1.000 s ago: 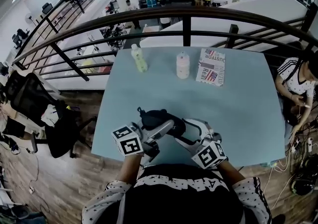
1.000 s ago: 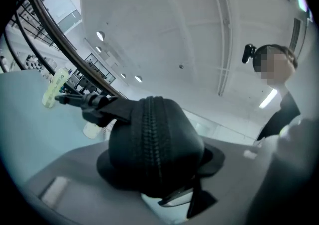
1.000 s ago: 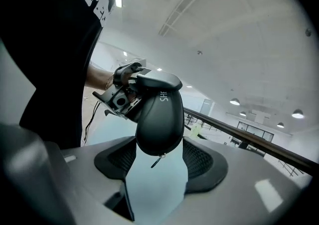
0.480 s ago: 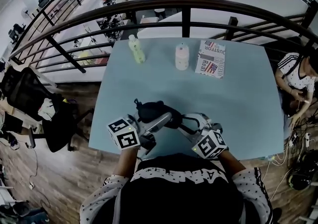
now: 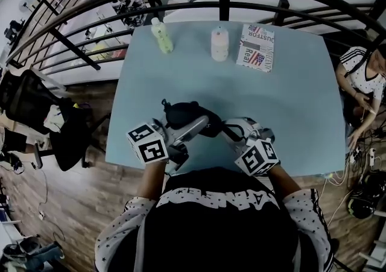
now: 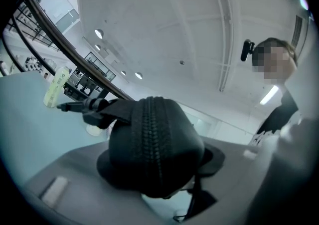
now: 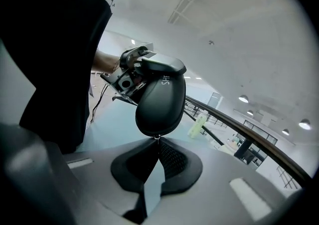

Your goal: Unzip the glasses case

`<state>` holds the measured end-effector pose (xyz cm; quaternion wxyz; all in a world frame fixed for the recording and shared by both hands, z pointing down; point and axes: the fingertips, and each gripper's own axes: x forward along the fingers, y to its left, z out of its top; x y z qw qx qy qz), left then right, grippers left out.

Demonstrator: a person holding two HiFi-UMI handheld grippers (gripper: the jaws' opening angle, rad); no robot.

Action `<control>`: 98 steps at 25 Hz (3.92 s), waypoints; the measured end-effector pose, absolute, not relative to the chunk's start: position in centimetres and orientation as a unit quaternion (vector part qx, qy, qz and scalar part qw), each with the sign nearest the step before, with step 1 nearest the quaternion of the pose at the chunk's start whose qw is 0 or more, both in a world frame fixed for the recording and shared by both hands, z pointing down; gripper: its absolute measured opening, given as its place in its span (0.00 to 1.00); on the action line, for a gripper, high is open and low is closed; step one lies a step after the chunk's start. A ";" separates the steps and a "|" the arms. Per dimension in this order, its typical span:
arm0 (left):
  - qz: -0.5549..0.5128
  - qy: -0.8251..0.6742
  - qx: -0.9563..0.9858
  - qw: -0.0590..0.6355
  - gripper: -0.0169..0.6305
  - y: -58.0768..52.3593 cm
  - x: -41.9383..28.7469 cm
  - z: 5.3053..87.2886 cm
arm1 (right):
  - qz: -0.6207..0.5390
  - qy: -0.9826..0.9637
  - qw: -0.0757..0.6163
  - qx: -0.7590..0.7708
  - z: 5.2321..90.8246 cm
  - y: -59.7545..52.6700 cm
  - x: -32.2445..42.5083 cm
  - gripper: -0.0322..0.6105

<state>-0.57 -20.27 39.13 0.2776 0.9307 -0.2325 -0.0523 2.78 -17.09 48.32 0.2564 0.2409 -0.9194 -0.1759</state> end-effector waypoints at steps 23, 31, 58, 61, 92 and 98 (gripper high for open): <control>-0.027 -0.225 0.930 0.290 0.03 -19.2 0.4 39.6 | -0.216 -0.906 0.271 0.242 47.5 -17.4 3.6 0.06; -0.019 -0.217 0.931 0.292 0.03 -19.2 0.1 39.3 | -0.246 -0.893 0.288 0.242 47.1 -17.6 3.3 0.06; 0.045 -0.165 0.939 0.298 0.03 -18.2 1.8 42.3 | -0.347 -0.851 0.352 0.176 48.4 -17.7 2.9 0.06; 0.059 -0.157 0.941 0.294 0.03 -17.8 2.2 42.6 | -0.361 -0.845 0.356 0.167 48.2 -17.6 2.9 0.06; 0.111 -0.131 0.946 0.274 0.03 -17.2 3.9 43.6 | -0.399 -0.842 0.335 0.138 45.6 -19.0 1.8 0.06; 0.142 -0.136 0.943 0.268 0.03 -15.7 4.1 44.8 | -0.397 -0.838 0.347 0.139 46.5 -17.7 1.9 0.06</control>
